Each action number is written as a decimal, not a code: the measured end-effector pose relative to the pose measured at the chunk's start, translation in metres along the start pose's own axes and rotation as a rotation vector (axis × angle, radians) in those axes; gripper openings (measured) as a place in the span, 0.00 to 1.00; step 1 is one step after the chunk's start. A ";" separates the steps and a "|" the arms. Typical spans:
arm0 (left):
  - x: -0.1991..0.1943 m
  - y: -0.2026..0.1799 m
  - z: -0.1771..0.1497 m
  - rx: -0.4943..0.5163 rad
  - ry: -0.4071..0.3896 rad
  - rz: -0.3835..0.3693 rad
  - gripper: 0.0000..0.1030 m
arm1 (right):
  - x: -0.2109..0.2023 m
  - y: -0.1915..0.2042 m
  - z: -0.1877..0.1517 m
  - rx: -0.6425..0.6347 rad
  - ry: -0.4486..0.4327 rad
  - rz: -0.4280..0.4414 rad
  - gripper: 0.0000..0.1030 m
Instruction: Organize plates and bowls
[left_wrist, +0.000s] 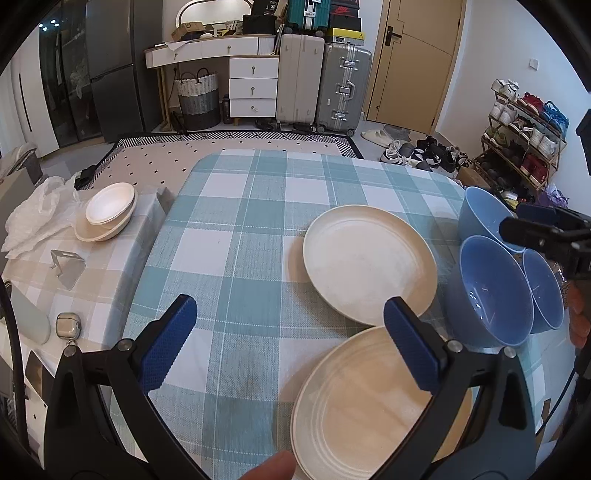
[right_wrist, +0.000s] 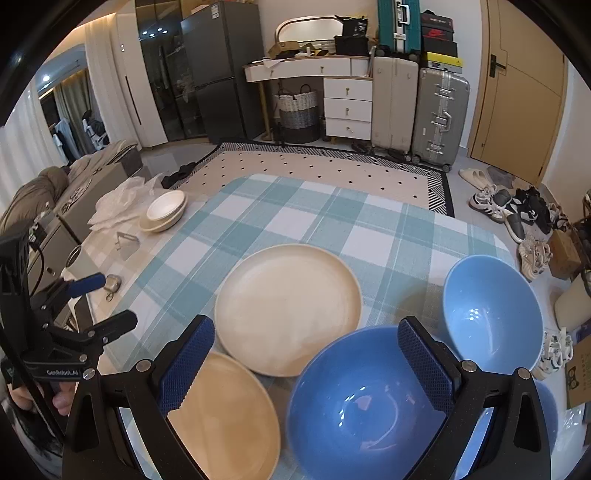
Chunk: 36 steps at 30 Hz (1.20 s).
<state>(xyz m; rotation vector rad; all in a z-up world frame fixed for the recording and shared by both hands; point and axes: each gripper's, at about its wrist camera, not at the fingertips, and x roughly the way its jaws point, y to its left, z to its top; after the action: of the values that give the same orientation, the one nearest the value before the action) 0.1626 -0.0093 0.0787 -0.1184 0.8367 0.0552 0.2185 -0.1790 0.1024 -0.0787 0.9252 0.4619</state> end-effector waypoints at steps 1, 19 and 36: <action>0.003 0.000 0.002 0.001 0.002 0.003 0.98 | 0.002 -0.004 0.004 0.005 0.001 -0.003 0.98; 0.076 -0.004 0.027 0.005 0.089 -0.027 0.98 | 0.066 -0.049 0.038 0.056 0.133 0.005 0.98; 0.125 -0.006 0.025 0.008 0.160 -0.055 0.93 | 0.142 -0.057 0.036 0.035 0.305 0.046 0.87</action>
<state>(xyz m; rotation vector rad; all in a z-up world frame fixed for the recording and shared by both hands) 0.2655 -0.0119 0.0029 -0.1397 0.9927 -0.0094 0.3412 -0.1711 0.0055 -0.0981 1.2361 0.4836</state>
